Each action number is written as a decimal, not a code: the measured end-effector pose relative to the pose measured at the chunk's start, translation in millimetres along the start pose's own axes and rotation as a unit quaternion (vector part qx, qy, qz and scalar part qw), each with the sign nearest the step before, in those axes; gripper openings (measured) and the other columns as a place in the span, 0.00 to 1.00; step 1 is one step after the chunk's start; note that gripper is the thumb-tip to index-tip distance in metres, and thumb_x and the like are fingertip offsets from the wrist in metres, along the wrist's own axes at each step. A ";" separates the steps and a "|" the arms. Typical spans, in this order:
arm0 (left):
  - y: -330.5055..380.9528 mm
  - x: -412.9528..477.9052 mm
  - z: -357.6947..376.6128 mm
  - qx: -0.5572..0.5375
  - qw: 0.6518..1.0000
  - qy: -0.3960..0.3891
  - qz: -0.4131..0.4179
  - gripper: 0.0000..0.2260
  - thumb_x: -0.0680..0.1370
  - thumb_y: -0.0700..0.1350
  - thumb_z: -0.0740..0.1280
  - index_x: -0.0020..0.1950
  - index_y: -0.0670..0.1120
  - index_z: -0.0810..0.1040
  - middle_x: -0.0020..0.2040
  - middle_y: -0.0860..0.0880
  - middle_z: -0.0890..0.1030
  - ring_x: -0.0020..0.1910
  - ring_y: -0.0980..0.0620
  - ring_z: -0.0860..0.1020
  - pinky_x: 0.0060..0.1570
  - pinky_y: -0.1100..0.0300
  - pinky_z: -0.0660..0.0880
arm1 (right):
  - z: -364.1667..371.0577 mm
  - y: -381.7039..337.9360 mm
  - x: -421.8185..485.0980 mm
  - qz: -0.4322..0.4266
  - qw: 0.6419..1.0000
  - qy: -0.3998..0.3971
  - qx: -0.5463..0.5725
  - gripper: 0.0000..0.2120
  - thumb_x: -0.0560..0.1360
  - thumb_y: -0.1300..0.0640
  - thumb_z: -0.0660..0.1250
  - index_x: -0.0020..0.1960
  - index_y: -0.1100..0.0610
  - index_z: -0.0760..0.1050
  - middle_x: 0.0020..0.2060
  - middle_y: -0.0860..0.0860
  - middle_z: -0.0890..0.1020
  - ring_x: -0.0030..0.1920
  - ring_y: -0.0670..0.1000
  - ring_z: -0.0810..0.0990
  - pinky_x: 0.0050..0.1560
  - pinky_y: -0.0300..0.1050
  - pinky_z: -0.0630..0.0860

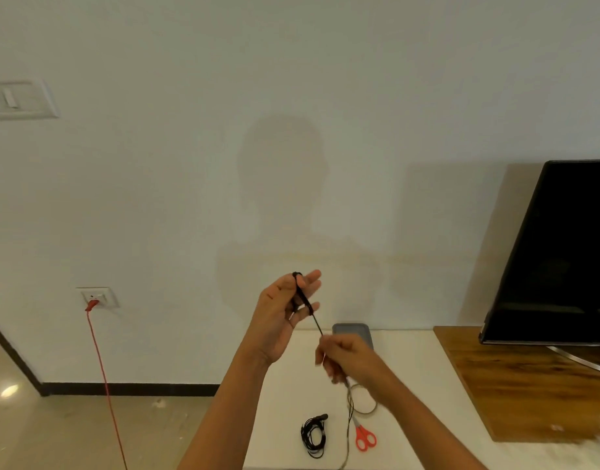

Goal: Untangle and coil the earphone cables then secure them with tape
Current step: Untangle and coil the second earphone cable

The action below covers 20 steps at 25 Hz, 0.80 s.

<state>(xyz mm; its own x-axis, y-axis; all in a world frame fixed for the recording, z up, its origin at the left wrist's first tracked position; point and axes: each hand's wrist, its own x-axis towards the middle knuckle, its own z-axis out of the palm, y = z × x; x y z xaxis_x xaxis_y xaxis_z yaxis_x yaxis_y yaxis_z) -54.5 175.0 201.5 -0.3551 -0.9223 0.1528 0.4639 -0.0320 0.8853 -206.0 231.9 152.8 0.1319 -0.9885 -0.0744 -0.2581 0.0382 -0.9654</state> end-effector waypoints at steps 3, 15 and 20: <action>-6.9 5.8 -17.0 0.260 0.963 0.005 0.069 0.12 0.82 0.44 0.59 0.45 0.42 0.79 0.54 0.51 0.84 0.59 0.58 0.79 0.57 0.61 0.75 | 3.0 -16.6 -31.3 -0.002 0.999 -0.031 0.010 0.17 0.80 0.51 0.58 0.42 0.58 0.81 0.28 0.52 0.81 0.26 0.48 0.75 0.30 0.37 0.73; -14.2 -21.0 6.6 -0.035 0.994 -0.060 -0.082 0.14 0.83 0.44 0.53 0.41 0.42 0.72 0.48 0.37 0.83 0.60 0.39 0.79 0.58 0.34 0.74 | -35.2 -10.0 34.5 -0.025 0.991 0.089 -0.095 0.15 0.78 0.53 0.63 0.37 0.58 0.79 0.27 0.53 0.71 0.24 0.47 0.67 0.26 0.41 0.66; -10.7 -3.3 -12.6 0.058 0.998 0.028 -0.016 0.12 0.82 0.45 0.56 0.43 0.43 0.74 0.59 0.42 0.82 0.63 0.49 0.78 0.60 0.42 0.74 | 16.5 9.4 -23.0 0.012 0.990 -0.021 -0.138 0.15 0.79 0.58 0.58 0.36 0.52 0.75 0.25 0.46 0.73 0.25 0.42 0.71 0.28 0.40 0.75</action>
<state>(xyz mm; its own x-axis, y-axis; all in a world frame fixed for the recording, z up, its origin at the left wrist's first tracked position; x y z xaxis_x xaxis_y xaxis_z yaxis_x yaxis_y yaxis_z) -48.1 173.6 185.9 -0.3207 -0.9417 0.1017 0.3548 -0.0199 0.9347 -195.7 257.3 141.3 0.1609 -0.9806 -0.1116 -0.5123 0.0137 -0.8587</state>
